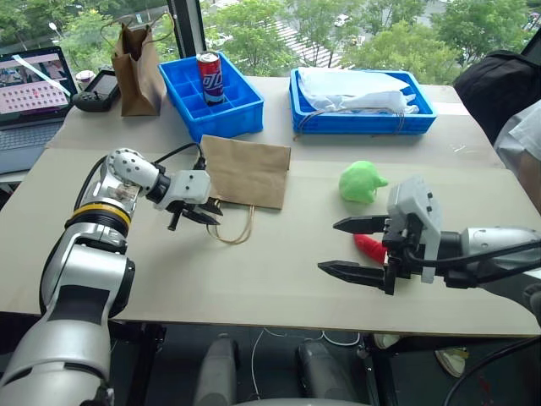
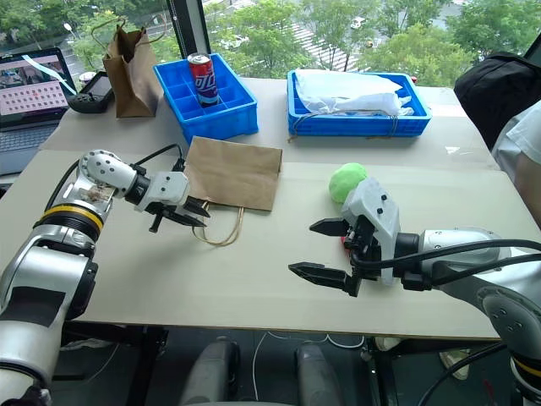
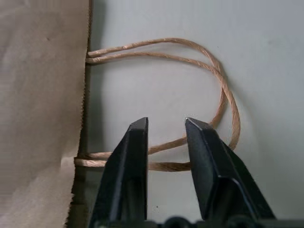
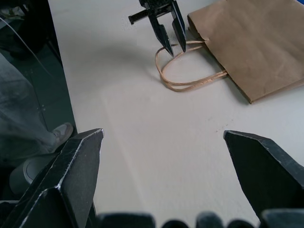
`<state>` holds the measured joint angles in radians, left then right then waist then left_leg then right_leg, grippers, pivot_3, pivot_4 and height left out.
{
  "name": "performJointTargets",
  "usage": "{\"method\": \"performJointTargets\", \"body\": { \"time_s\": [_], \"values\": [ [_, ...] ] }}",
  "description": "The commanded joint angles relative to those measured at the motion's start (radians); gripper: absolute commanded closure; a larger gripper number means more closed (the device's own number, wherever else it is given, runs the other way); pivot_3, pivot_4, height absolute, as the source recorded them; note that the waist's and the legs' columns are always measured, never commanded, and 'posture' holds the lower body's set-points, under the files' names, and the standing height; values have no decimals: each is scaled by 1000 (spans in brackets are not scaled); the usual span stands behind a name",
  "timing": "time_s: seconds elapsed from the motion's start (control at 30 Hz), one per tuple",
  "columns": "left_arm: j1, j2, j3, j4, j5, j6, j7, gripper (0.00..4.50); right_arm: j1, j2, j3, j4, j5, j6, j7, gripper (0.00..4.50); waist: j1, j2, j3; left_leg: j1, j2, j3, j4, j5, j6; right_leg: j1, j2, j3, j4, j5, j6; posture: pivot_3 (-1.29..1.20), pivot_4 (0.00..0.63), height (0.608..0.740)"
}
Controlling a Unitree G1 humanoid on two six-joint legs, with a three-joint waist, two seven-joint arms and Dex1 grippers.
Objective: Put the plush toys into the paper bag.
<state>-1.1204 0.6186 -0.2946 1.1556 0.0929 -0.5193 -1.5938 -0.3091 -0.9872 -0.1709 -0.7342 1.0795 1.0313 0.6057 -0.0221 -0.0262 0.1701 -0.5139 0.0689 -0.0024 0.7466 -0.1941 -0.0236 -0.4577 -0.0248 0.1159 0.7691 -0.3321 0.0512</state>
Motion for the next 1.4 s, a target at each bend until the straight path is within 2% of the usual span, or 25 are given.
{"method": "performJointTargets", "body": {
  "time_s": [0.03, 0.1, 0.2, 0.3, 0.53, 0.73, 0.87, 0.97, 1.13, 1.3, 1.4],
  "values": [
    [-41, 5, 29, -24, -88, 76, -21, 4316, -9, -10, -27, -4, -13, -25, 2, 0, -3, 0, 0, 0, 0, 0, 0, 0, 0, 0, 0, 0, 0, 0, 0, 0, 150, 665],
    [-59, 15, 36, -41, -146, 146, -21, 4316, -13, -8, -22, 1, -21, -29, 5, 0, -6, 0, 0, 0, 0, 0, 0, 0, 0, 0, 0, 0, 1, 0, 0, 0, 150, 665],
    [-66, 54, -1, -71, -213, 211, -21, 3579, -20, -5, -13, 9, -38, -35, 12, 0, -11, 0, 0, 0, 0, 0, 0, 0, 0, 0, 0, 0, 0, 0, 0, 0, 150, 665],
    [-48, 112, -71, -85, -196, 119, -21, 2495, -25, 1, -3, 17, -58, -44, 17, 0, -22, 0, 0, 0, 0, 0, 0, 0, 0, 0, 0, 0, 0, 0, 0, 0, 150, 665],
    [13, 225, -312, -230, -357, 49, -21, 162, -25, 14, 15, 29, -94, -59, 29, 0, -23, 0, 0, 1, 0, 0, 0, 0, 0, 0, 0, 0, 1, 0, 0, 0, 150, 665],
    [0, 181, -344, -140, -268, -134, -21, 74, -26, 35, 26, 14, -66, -40, 29, 0, -15, 0, 0, 1, 0, 0, 0, 0, 0, 0, 0, 0, 0, 0, 0, 0, 150, 665],
    [-16, 107, -268, -46, -198, -217, -13, 74, -25, 35, 25, 13, -64, -39, 22, 0, -15, 0, 0, 1, 0, 0, 1, 0, 0, 0, 0, 0, 1, 0, 0, 0, 150, 665],
    [-25, 76, -231, -6, -173, -217, -17, 737, -25, 36, 22, 11, -66, -40, 16, 0, -17, 0, 0, 0, 0, 0, 1, 0, 0, 0, 0, 0, 1, 0, 0, 0, 150, 665],
    [-41, 61, -227, -16, -229, -125, -21, 2560, -19, 31, 22, 11, -76, -41, 12, 0, -21, 0, 0, 0, 0, 0, 0, 0, 0, 0, 0, 0, 1, 0, 0, 0, 150, 665],
    [-44, 99, -286, -130, -407, 88, -21, 4422, 5, 20, 17, 1, -76, -33, 9, 0, -23, 0, 0, 1, 0, -1, 0, 0, 0, 0, 0, 0, 1, 0, 0, 0, 150, 665],
    [-31, 106, -293, -249, -556, 268, -21, 4422, 33, 15, 17, -13, -72, -27, 3, 0, -21, 0, 0, 0, 0, -1, 0, 0, 0, 0, 0, 0, 1, 0, 0, 0, 150, 665]
  ]
}}
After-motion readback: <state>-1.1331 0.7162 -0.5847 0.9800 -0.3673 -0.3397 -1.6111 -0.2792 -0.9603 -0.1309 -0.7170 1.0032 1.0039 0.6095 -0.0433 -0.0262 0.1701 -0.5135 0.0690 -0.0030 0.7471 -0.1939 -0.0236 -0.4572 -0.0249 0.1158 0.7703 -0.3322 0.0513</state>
